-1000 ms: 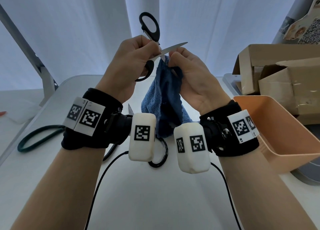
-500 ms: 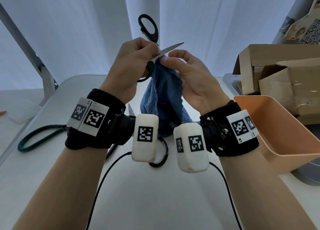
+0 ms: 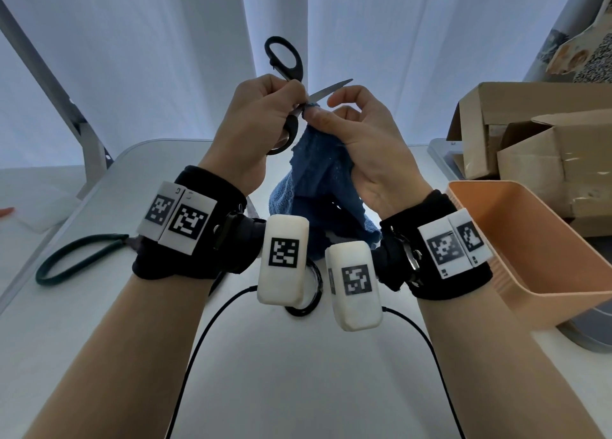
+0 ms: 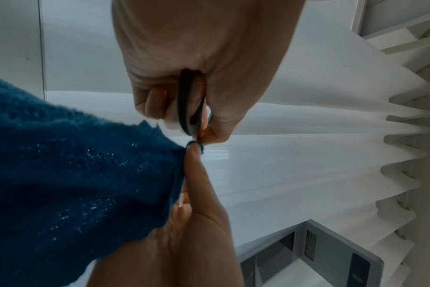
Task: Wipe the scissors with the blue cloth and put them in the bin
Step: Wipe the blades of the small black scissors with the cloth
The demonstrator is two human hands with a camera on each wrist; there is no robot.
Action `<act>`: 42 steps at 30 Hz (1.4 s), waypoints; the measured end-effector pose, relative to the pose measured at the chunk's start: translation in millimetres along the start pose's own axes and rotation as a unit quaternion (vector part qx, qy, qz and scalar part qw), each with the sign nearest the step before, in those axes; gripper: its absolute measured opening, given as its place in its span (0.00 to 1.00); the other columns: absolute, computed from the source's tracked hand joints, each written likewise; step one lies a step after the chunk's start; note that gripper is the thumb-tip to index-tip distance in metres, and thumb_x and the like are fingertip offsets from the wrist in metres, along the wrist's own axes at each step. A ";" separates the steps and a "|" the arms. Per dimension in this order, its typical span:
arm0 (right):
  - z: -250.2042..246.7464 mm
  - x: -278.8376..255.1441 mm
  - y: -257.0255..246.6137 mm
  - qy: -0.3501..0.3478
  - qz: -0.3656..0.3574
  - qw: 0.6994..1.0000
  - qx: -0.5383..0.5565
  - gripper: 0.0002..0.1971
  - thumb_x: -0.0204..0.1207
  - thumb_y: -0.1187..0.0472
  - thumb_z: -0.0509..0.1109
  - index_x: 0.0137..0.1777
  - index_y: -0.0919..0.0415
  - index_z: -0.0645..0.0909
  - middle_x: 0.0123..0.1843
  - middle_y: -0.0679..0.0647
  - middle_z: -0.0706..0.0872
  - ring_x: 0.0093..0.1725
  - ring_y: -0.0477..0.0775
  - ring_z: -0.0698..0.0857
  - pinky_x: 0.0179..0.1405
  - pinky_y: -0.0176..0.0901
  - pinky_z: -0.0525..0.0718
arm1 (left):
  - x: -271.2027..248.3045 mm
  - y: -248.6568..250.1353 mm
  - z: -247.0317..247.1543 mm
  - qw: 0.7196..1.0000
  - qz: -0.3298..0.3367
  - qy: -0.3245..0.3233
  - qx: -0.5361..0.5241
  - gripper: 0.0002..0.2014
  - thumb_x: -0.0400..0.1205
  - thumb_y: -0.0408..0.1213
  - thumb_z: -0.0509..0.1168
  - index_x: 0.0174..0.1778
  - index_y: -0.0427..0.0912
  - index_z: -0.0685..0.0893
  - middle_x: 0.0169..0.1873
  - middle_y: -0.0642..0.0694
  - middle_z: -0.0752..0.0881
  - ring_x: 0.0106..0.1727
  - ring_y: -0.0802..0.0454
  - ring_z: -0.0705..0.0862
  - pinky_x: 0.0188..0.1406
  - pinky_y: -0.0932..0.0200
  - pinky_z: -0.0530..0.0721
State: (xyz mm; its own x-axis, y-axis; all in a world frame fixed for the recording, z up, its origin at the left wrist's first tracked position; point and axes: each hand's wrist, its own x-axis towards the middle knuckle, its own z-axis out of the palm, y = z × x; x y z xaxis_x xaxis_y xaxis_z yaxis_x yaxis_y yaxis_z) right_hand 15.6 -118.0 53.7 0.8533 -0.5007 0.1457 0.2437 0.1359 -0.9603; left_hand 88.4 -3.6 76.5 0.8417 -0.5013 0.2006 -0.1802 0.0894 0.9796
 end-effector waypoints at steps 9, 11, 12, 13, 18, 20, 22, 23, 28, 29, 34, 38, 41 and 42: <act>-5.1 1.1 2.7 -0.001 0.036 0.999 -0.031 0.12 0.72 0.58 0.82 0.49 0.61 0.83 0.49 0.63 0.88 0.45 0.57 0.89 0.48 0.49 0.89 | -1.4 1.9 -0.5 1.000 0.005 -0.008 -0.011 0.12 0.85 0.30 0.63 0.35 0.42 0.75 0.20 0.52 0.68 0.17 0.59 0.61 0.17 0.67 0.62; -6.1 0.7 3.0 -0.005 0.040 0.997 -0.060 0.15 0.73 0.53 0.81 0.48 0.64 0.84 0.47 0.63 0.88 0.43 0.55 0.89 0.47 0.47 0.89 | -1.7 3.6 -2.1 1.000 0.012 -0.012 -0.007 0.12 0.85 0.30 0.63 0.34 0.42 0.75 0.22 0.50 0.67 0.18 0.58 0.61 0.18 0.66 0.62; -6.8 0.3 2.5 -0.012 0.038 0.996 -0.078 0.18 0.74 0.51 0.80 0.48 0.68 0.85 0.46 0.64 0.89 0.42 0.54 0.88 0.46 0.45 0.88 | -1.8 4.7 -3.2 1.000 0.015 -0.014 -0.004 0.12 0.85 0.30 0.63 0.34 0.42 0.75 0.24 0.48 0.66 0.18 0.57 0.61 0.18 0.66 0.61; -7.4 0.2 1.9 -0.019 0.033 0.994 -0.099 0.22 0.76 0.48 0.77 0.49 0.72 0.85 0.46 0.68 0.89 0.42 0.53 0.87 0.45 0.43 0.87 | -1.6 5.4 -4.2 1.000 0.017 -0.016 -0.001 0.12 0.85 0.30 0.63 0.34 0.42 0.75 0.25 0.47 0.66 0.19 0.57 0.60 0.19 0.65 0.61; -6.0 1.6 0.1 -0.046 -0.009 0.981 -0.189 0.23 0.84 0.48 0.68 0.52 0.73 0.88 0.51 0.67 0.91 0.43 0.50 0.87 0.44 0.38 0.83 | -0.5 4.8 -7.2 0.999 0.019 -0.031 0.033 0.12 0.85 0.31 0.63 0.35 0.42 0.75 0.28 0.47 0.69 0.18 0.59 0.63 0.19 0.68 0.63; -7.0 2.5 0.1 -0.061 -0.005 0.980 -0.187 0.20 0.86 0.52 0.66 0.53 0.71 0.89 0.51 0.65 0.92 0.46 0.52 0.88 0.49 0.44 0.85 | -0.9 4.7 -6.8 0.998 0.015 -0.039 0.047 0.10 0.85 0.30 0.63 0.37 0.42 0.76 0.29 0.47 0.70 0.17 0.61 0.64 0.18 0.69 0.64; -9.5 2.5 0.3 -0.081 0.008 0.981 -0.178 0.17 0.87 0.57 0.65 0.54 0.72 0.88 0.50 0.64 0.91 0.46 0.53 0.86 0.49 0.47 0.83 | -0.6 4.1 -7.0 0.997 0.011 -0.039 0.073 0.10 0.85 0.31 0.64 0.36 0.42 0.77 0.28 0.49 0.73 0.17 0.62 0.67 0.18 0.71 0.66; -10.5 1.8 0.1 -0.092 0.014 0.981 -0.169 0.15 0.87 0.60 0.64 0.54 0.72 0.87 0.48 0.62 0.90 0.44 0.51 0.85 0.46 0.43 0.83 | 0.1 3.3 -7.1 0.996 0.010 -0.037 0.085 0.11 0.84 0.31 0.65 0.36 0.43 0.77 0.27 0.51 0.74 0.18 0.63 0.68 0.19 0.71 0.67; -14.4 0.4 -0.3 -0.102 0.022 0.989 -0.101 0.05 0.82 0.68 0.69 0.47 0.68 0.85 0.40 0.56 0.86 0.36 0.44 0.84 0.39 0.33 0.83 | 1.7 1.0 -5.6 0.994 0.012 -0.027 0.105 0.10 0.83 0.32 0.66 0.35 0.43 0.77 0.24 0.55 0.74 0.20 0.64 0.70 0.22 0.71 0.68; -15.0 0.5 -0.2 -0.102 0.024 0.990 -0.095 0.05 0.81 0.68 0.70 0.44 0.66 0.85 0.38 0.54 0.86 0.35 0.45 0.84 0.40 0.33 0.82 | 1.7 0.7 -4.4 0.994 0.015 -0.027 0.106 0.10 0.83 0.32 0.66 0.36 0.43 0.77 0.25 0.54 0.74 0.20 0.64 0.69 0.22 0.71 0.68; -13.9 -1.3 -2.5 -0.081 0.030 0.994 -0.073 0.15 0.76 0.70 0.76 0.31 0.59 0.76 0.32 0.53 0.83 0.33 0.47 0.84 0.31 0.32 0.81 | 0.4 1.1 -1.2 0.994 0.029 -0.032 0.103 0.05 0.82 0.31 0.66 0.41 0.38 0.78 0.30 0.48 0.73 0.20 0.62 0.67 0.22 0.70 0.67; -11.2 -1.4 -1.7 -0.056 0.023 0.995 -0.080 0.15 0.75 0.66 0.78 0.32 0.58 0.76 0.37 0.57 0.83 0.33 0.48 0.84 0.30 0.33 0.80 | 0.7 1.6 -3.9 0.996 0.033 -0.012 0.086 0.09 0.83 0.31 0.65 0.37 0.41 0.76 0.26 0.51 0.71 0.19 0.61 0.65 0.21 0.68 0.65; -12.0 0.2 -1.7 -0.042 0.025 0.998 -0.042 0.10 0.80 0.64 0.73 0.38 0.57 0.77 0.42 0.57 0.86 0.38 0.51 0.85 0.38 0.39 0.85 | 2.4 1.9 -9.4 0.997 0.027 0.025 0.069 0.11 0.84 0.31 0.65 0.34 0.42 0.76 0.22 0.53 0.67 0.18 0.61 0.63 0.20 0.69 0.64; -12.5 0.6 -1.9 -0.039 0.023 0.999 -0.029 0.09 0.82 0.65 0.71 0.40 0.57 0.77 0.44 0.57 0.86 0.40 0.52 0.85 0.41 0.42 0.86 | 2.9 1.8 -11.4 0.997 0.021 0.033 0.062 0.12 0.84 0.31 0.64 0.34 0.43 0.76 0.22 0.53 0.66 0.18 0.61 0.62 0.19 0.69 0.63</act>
State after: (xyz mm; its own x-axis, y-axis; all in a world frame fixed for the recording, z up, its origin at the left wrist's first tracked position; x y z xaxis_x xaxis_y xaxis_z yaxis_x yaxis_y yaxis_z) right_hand 9.9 -129.2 52.6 0.8970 -0.4261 0.1174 0.1782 0.1056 -0.9783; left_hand 96.3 4.8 79.0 0.8631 -0.4406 0.2468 -0.2747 0.0004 0.9615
